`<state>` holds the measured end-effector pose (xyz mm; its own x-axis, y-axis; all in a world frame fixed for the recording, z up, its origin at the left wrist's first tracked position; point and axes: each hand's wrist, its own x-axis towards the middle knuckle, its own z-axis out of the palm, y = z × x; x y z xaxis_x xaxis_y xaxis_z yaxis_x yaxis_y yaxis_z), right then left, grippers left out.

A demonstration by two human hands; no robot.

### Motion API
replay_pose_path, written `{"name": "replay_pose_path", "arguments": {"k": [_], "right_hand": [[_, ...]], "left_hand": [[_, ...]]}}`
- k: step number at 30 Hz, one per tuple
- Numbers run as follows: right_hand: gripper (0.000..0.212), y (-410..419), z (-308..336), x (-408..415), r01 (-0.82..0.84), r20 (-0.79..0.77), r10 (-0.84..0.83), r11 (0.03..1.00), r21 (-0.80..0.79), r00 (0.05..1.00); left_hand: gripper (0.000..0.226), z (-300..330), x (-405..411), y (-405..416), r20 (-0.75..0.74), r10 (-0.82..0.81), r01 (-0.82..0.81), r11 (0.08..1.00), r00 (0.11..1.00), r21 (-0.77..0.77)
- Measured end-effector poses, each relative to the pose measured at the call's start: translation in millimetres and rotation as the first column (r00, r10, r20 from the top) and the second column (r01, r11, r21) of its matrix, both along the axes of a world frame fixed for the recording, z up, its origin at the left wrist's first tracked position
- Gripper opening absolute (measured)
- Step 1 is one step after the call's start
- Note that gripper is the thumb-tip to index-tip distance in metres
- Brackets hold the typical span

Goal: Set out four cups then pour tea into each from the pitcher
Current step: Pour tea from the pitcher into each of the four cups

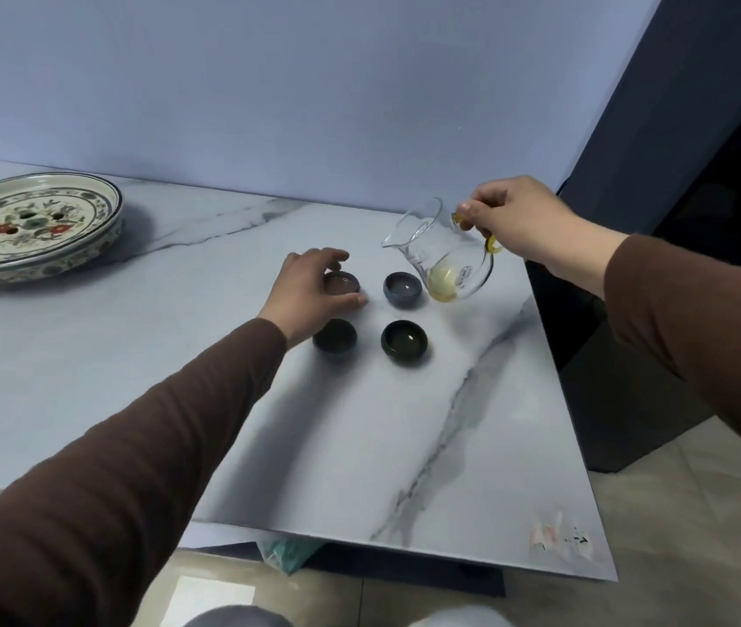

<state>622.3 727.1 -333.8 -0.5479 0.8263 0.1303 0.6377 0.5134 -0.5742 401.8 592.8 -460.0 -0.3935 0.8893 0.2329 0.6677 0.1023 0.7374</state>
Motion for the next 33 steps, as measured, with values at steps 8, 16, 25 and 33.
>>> {"name": "replay_pose_path", "arguments": {"k": [8, 16, 25, 33], "right_hand": [[0.028, 27.8, 7.1, 3.0, -0.013, 0.205, -0.022, 0.986, 0.165, 0.978], [0.026, 45.1, -2.9, -14.6, -0.125, 0.384, 0.013, 0.956, 0.267, 0.923], [0.024, 48.2, -9.1, -33.6, -0.215, 0.489, 0.039, 0.926, 0.31, 0.872], [0.025, 46.1, -11.7, -40.3, -0.282, 0.55, 0.058, 0.9, 0.332, 0.833]], "left_hand": [[0.074, 14.3, 7.6, 82.1, -0.26, -0.213, 0.129, 0.943, 0.942, -0.307], [0.079, 2.2, 9.6, 111.9, -0.287, -0.303, 0.148, 0.877, 0.909, -0.458], [0.072, -10.1, 9.4, 113.9, -0.228, -0.27, 0.131, 0.865, 0.935, -0.484], [0.079, -12.0, 10.7, 111.5, -0.184, -0.243, 0.129, 0.868, 0.953, -0.479]]}}
